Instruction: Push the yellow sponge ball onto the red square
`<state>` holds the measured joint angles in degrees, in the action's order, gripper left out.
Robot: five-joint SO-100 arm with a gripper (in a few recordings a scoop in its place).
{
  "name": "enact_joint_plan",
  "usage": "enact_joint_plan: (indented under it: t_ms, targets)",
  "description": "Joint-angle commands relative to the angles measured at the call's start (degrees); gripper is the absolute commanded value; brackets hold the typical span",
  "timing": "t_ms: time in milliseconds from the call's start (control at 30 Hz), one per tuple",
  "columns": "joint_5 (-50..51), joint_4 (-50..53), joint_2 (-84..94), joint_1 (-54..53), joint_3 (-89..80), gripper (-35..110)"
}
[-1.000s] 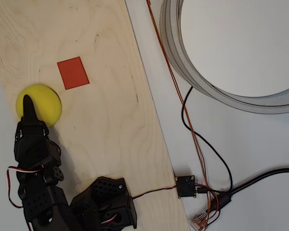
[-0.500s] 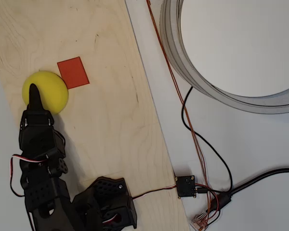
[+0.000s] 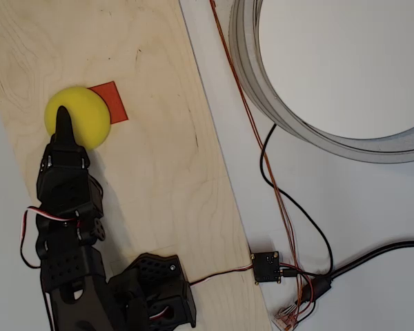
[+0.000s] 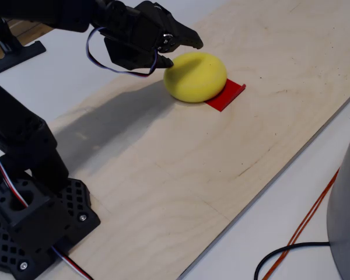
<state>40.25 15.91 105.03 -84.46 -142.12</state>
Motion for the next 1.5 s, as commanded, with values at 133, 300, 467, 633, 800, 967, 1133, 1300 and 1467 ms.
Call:
enact_joint_plan:
  t_ms: [133,300,467,633,800,967,1133,1300,1467]
  targets:
    - [0.62,0.53,0.09,-2.20,2.46,24]
    - [0.35,1.05,-2.29,-3.96,4.57,24]
    - [0.00,1.05,-5.71,-5.89,6.86,24]
    - [-1.32,0.97,-8.00,-7.56,8.61,25]
    - [-3.43,0.88,-10.11,-9.40,10.55,25]
    - [-5.10,0.88,-11.60,-11.34,11.78,25]
    - [-5.36,0.88,-11.60,-12.30,11.51,25]
    - [-2.64,0.88,-7.91,-10.20,8.61,25]
    - [-0.97,0.97,-5.71,-8.70,6.68,25]
